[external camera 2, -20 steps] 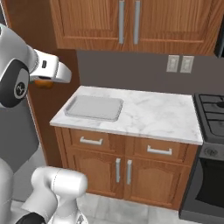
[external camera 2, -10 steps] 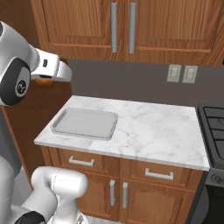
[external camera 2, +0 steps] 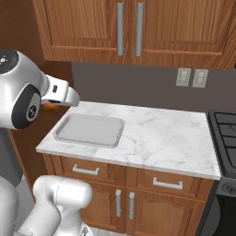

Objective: Pick the tangerine and pear from the fridge and place them inside the tupperware on the counter.

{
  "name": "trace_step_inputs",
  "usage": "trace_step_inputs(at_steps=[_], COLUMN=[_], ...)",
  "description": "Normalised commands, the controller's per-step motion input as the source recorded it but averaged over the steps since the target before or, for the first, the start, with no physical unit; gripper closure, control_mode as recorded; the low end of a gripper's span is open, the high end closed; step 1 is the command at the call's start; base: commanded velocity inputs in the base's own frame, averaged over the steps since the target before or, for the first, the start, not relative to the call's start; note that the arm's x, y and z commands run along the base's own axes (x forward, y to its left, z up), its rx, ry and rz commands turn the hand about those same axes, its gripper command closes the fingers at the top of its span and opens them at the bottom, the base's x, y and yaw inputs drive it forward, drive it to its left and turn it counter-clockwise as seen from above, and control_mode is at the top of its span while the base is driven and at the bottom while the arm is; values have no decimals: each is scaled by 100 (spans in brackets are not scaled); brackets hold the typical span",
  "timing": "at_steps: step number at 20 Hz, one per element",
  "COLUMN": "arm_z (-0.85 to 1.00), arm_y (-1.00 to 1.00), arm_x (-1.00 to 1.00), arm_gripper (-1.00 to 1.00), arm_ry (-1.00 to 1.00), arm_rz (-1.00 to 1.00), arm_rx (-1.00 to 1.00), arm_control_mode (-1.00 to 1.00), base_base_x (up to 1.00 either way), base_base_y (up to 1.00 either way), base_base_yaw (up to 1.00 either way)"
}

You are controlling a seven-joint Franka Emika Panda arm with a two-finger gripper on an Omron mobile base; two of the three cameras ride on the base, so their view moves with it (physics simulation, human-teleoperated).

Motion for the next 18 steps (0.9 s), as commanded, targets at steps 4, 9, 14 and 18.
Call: trace_step_inputs(at_steps=[4,9,14,18], arm_z=[-68,-60,-50,-46], arm_y=[0,0,0,0], arm_x=[38,53,67,74], arm_gripper=[100,100,100,100], arm_ry=[4,3,2,5], arm_rz=[0,0,0,0], arm_rx=[0,0,0,0], arm_control_mode=[-100,-100,-100,-100], base_base_x=[0,0,0,0], base_base_y=[0,0,0,0], base_base_yaw=[0,0,0,0])
